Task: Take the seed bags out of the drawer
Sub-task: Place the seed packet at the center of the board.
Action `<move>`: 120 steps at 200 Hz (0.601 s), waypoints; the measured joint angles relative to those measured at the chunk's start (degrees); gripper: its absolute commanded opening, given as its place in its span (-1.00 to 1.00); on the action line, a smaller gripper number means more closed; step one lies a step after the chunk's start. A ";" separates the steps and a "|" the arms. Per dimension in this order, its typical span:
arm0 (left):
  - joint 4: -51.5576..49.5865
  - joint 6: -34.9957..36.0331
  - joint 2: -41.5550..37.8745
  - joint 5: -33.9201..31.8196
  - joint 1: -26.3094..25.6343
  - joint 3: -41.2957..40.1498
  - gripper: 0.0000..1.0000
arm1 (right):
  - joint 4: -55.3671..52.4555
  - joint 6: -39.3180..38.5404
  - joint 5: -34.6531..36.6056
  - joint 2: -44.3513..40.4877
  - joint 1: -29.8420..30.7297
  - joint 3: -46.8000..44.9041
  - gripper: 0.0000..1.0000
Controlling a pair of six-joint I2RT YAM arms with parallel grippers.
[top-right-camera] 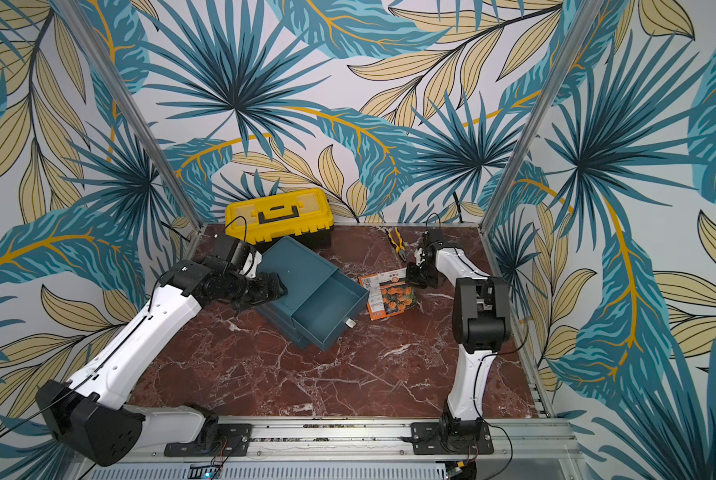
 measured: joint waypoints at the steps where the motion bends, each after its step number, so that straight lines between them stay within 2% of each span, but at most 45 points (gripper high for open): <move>1: 0.00 0.02 0.00 -0.02 0.00 0.00 0.68 | -0.02 -0.04 0.11 0.04 0.00 0.04 -1.00; 8: 0.00 0.04 0.00 -0.02 0.00 0.00 0.68 | -0.13 -0.20 0.50 0.20 0.00 0.33 -1.00; 34: -0.02 0.04 0.00 -0.02 0.00 0.00 0.67 | -0.55 -0.87 2.08 0.39 0.00 1.03 -0.42; 60: -0.04 0.07 0.00 -0.04 0.00 0.00 0.68 | -0.66 -0.79 4.07 0.37 0.00 1.42 -0.11; 94: -0.07 0.07 0.00 -0.11 0.00 0.00 0.69 | -0.63 0.48 5.46 -2.54 0.00 0.15 -0.01; 120: -0.04 0.09 -0.07 -0.20 0.00 0.00 0.74 | 0.11 3.08 4.20 -12.09 0.04 -4.98 -0.05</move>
